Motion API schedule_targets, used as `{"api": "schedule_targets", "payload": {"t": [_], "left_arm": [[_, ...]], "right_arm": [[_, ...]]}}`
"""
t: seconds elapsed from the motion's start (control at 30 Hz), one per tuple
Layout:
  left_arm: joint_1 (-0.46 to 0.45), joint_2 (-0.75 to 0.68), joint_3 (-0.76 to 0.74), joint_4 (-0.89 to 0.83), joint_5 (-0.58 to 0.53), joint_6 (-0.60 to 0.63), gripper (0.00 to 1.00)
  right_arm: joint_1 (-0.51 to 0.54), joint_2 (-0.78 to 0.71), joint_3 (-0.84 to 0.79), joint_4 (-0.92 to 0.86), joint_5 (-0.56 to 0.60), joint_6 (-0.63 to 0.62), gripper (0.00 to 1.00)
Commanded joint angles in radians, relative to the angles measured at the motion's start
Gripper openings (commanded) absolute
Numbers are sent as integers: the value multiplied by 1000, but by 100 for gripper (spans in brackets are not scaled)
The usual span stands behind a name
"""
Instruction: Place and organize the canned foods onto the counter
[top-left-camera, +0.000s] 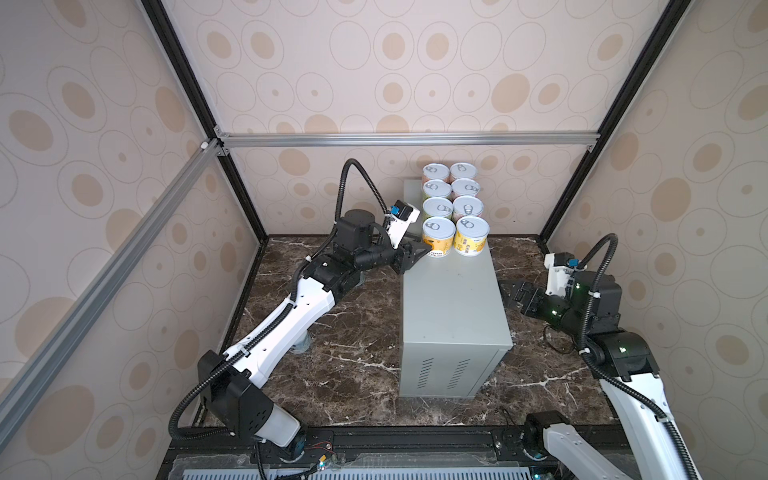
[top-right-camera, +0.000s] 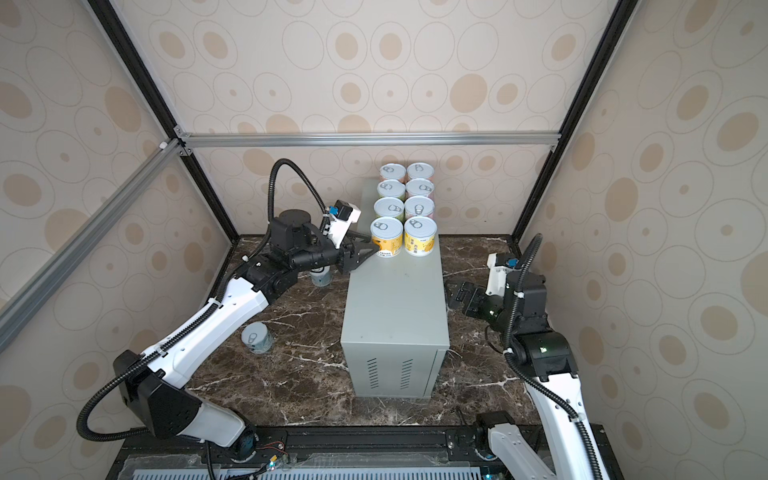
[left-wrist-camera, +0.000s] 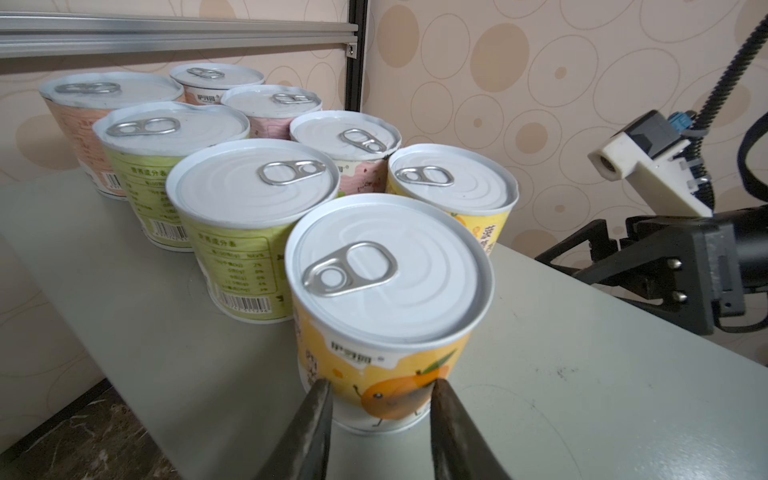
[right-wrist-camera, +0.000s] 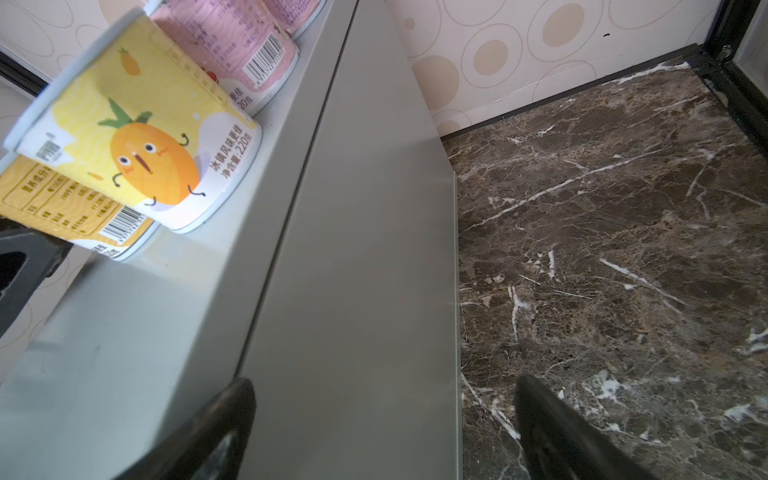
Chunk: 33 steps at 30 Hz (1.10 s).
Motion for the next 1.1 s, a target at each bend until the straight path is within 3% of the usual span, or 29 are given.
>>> {"api": "schedule_targets", "payload": {"t": [0.0, 0.4, 0.8, 1.07], "left_arm": [[-9, 13, 59, 16, 16, 17, 39], [-16, 22, 90, -9, -2, 29, 42], [-16, -80, 38, 1, -82, 5, 71], [-16, -183, -52, 16, -197, -30, 91]], "right_arm": [[-4, -11, -14, 21, 1, -5, 100], [-3, 0, 5, 8, -2, -6, 100], [-2, 21, 47, -23, 6, -9, 100], [-2, 25, 86, -62, 33, -11, 100]]}}
